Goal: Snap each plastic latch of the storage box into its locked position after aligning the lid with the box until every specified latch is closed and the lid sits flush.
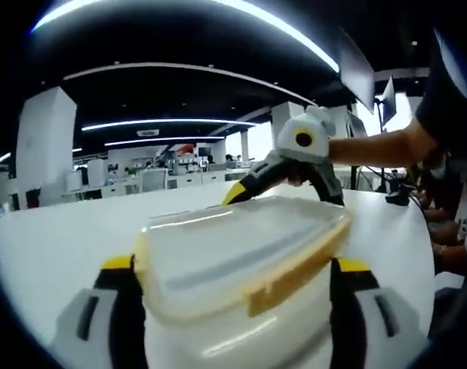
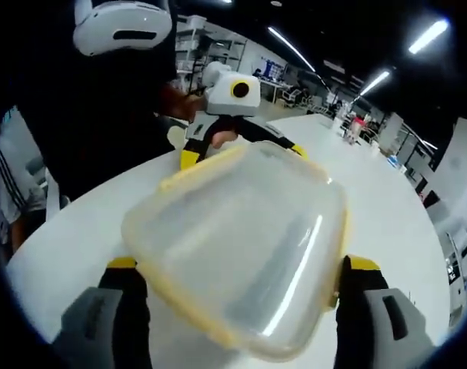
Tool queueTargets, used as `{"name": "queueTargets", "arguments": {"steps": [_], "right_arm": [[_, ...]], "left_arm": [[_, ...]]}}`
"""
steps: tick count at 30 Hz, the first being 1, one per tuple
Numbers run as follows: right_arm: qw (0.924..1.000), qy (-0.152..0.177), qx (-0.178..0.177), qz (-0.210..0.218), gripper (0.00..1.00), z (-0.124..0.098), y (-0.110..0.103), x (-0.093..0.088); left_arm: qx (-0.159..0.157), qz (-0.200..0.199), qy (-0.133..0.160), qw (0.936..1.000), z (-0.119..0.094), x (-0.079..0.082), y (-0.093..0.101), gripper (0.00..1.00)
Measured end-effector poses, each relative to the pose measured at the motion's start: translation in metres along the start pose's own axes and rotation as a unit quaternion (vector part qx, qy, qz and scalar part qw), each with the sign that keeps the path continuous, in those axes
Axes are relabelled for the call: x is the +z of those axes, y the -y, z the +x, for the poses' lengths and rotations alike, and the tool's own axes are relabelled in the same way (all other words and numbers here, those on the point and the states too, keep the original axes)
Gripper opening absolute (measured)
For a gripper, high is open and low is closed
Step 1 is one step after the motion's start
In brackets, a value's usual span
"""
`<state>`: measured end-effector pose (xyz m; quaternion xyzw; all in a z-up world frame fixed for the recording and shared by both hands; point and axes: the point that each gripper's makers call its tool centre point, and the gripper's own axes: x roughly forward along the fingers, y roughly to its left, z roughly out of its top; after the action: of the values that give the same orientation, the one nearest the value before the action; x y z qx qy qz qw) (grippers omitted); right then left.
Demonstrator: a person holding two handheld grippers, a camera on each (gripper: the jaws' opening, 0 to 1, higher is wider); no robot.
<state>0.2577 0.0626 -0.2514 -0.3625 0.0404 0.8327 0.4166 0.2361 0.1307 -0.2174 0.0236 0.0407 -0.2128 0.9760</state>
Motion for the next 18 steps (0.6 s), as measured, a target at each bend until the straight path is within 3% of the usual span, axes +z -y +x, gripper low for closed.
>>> {"name": "queueTargets", "arguments": {"steps": [13,18], "right_arm": [[0.9996,-0.021,-0.009,0.014,1.00,-0.003,0.000,-0.002],[0.9938,-0.008,-0.018,0.109,1.00,-0.012,-0.005,-0.006]], "left_arm": [[-0.020,-0.019,0.024,0.9993,0.001,-0.008,-0.001,0.97],[-0.021,-0.037,0.021,0.9989,-0.002,-0.014,-0.002,0.93]]}}
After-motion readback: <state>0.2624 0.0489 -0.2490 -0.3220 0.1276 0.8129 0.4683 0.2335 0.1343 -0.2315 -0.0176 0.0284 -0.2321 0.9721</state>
